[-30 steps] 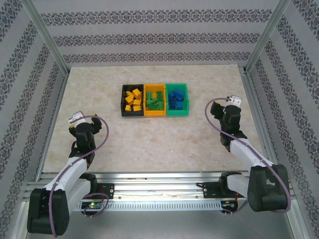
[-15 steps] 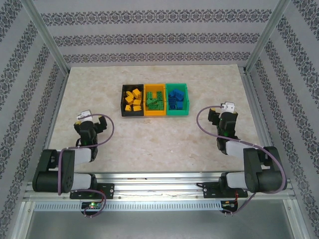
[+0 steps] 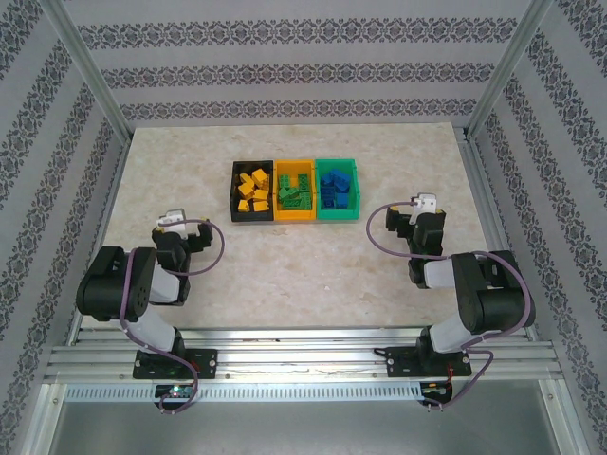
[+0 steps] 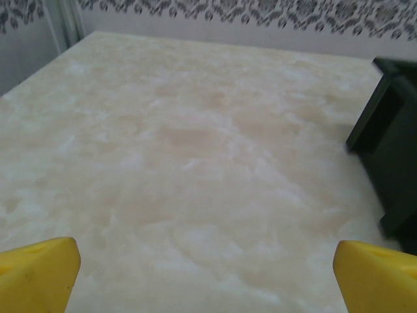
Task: Sort the legos into containers by color
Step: Reset both arms
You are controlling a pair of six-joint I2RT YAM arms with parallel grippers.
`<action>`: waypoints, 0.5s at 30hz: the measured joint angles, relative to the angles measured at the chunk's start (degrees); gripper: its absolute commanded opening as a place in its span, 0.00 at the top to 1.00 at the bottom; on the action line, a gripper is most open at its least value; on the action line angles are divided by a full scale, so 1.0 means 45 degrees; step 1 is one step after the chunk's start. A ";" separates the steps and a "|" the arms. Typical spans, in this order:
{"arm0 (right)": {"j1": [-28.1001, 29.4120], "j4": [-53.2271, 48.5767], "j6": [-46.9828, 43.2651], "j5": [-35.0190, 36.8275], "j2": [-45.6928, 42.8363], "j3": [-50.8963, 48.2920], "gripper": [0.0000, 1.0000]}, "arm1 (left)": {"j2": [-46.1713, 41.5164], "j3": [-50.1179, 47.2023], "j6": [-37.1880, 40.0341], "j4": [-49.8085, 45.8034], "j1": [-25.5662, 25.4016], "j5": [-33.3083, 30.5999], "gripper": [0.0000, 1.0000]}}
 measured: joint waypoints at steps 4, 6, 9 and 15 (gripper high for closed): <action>0.0000 0.0000 -0.0005 -0.0029 0.0000 0.0000 0.02 | -0.0092 0.0423 0.0083 -0.0185 0.0000 0.0204 0.00; 0.0000 -0.0005 0.0000 -0.0034 0.0000 0.0000 0.02 | -0.0097 0.0423 0.0102 -0.0291 0.0000 0.0282 0.00; 0.0000 -0.0005 0.0000 -0.0073 0.0000 0.0000 0.02 | -0.0097 0.0423 0.0151 -0.0486 0.0000 0.0350 0.00; 0.0000 -0.0005 -0.0005 -0.0073 0.0000 0.0005 0.02 | -0.0097 0.0631 0.0267 -0.1001 0.0000 0.0631 0.00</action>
